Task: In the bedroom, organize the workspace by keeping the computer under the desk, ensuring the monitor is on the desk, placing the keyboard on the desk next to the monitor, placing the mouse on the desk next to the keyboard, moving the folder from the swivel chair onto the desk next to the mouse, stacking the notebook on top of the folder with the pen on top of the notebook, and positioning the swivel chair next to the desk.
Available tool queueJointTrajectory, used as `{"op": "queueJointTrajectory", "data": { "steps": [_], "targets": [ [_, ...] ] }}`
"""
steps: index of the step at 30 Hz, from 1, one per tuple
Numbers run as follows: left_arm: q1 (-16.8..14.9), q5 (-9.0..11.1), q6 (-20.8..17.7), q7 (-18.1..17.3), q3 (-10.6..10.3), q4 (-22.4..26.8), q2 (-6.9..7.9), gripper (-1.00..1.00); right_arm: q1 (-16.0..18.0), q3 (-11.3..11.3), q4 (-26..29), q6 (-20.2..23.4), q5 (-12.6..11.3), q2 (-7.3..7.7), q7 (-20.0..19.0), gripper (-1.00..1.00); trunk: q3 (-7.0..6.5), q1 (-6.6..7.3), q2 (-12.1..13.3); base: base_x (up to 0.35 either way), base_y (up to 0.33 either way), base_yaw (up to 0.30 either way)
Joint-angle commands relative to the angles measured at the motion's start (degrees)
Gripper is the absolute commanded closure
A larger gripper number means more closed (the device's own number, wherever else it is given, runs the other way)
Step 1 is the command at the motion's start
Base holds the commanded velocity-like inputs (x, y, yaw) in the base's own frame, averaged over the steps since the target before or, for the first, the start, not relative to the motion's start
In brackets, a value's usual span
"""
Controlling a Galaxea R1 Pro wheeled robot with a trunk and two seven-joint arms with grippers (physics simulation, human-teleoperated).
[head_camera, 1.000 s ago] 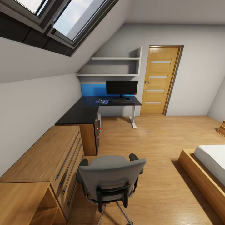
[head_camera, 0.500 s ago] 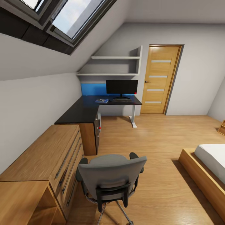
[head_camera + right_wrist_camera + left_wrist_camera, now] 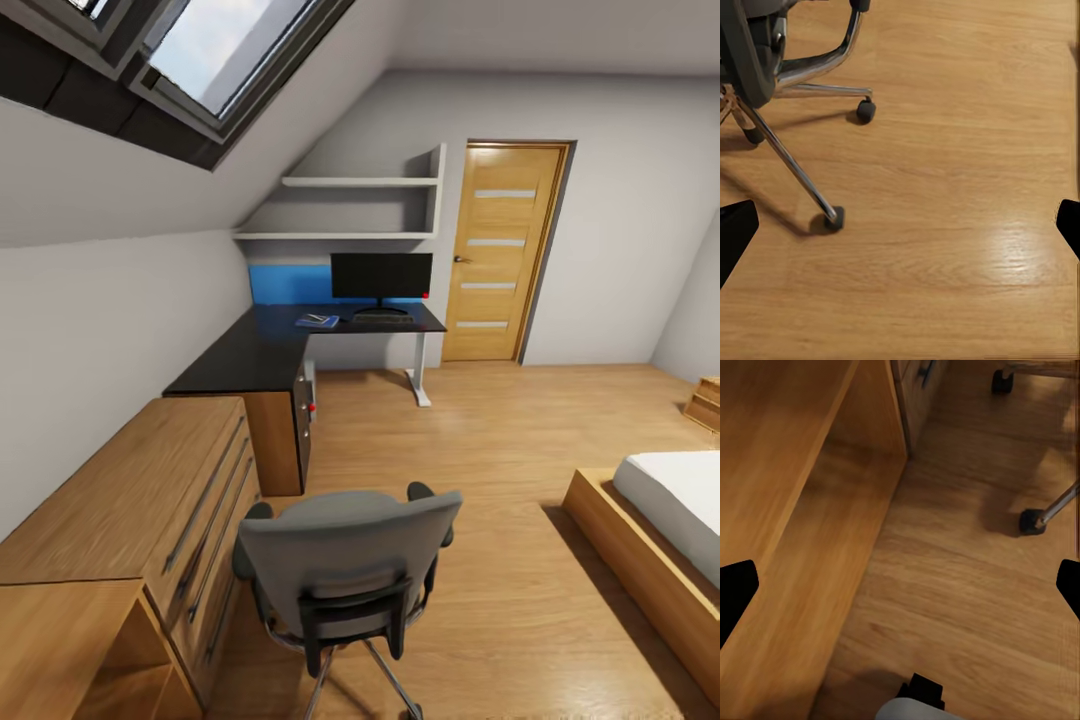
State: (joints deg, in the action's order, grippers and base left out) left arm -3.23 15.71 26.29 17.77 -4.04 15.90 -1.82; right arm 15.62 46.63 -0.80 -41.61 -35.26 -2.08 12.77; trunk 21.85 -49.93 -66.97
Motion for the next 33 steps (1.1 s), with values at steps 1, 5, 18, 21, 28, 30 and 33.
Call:
{"op": "queueJointTrajectory", "data": {
  "steps": [1,5,18,21,28,30,33],
  "targets": [
    [-0.02,0.42,0.18,0.32,-0.44,0.00,0.01,-1.00,0.04,0.48,-0.08,-0.05,0.01,-0.04,0.47,-1.00,0.25,-0.23,-0.46,0.000,0.000,-0.236],
    [-0.02,0.40,0.17,0.33,-0.44,0.00,-0.01,-1.00,0.05,0.48,-0.08,-0.05,-0.03,-0.03,0.48,-1.00,0.97,-1.11,-2.06,0.000,0.000,-0.230],
    [-0.17,3.10,-8.47,0.51,-0.27,2.10,0.65,-1.00,0.11,0.22,0.70,0.02,-0.07,0.86,0.42,-1.00,3.30,-3.96,-7.27,0.000,0.000,-0.025],
    [-0.19,3.39,-11.25,0.40,-0.21,2.42,0.75,-1.00,0.11,0.22,0.84,0.00,-0.07,0.86,0.48,-1.00,3.84,-4.62,-8.48,0.000,0.000,0.000],
    [-0.20,3.45,-13.06,-0.09,0.10,0.22,2.23,-1.00,0.11,0.22,0.95,-0.19,-0.09,1.05,0.50,-1.00,5.10,-6.16,-11.28,0.000,0.000,0.000],
    [-0.20,3.45,-13.13,-0.14,0.13,-0.19,2.42,-1.00,0.11,0.18,0.96,-0.26,-0.13,1.08,0.50,-1.00,5.46,-6.60,-12.09,0.000,0.000,0.000],
    [-0.20,3.45,-13.17,-0.18,0.16,-0.47,2.55,-1.00,0.11,0.15,0.97,-0.41,-0.15,1.04,0.50,-1.00,5.99,-7.26,-13.29,0.000,0.000,0.035]
  ]
}}
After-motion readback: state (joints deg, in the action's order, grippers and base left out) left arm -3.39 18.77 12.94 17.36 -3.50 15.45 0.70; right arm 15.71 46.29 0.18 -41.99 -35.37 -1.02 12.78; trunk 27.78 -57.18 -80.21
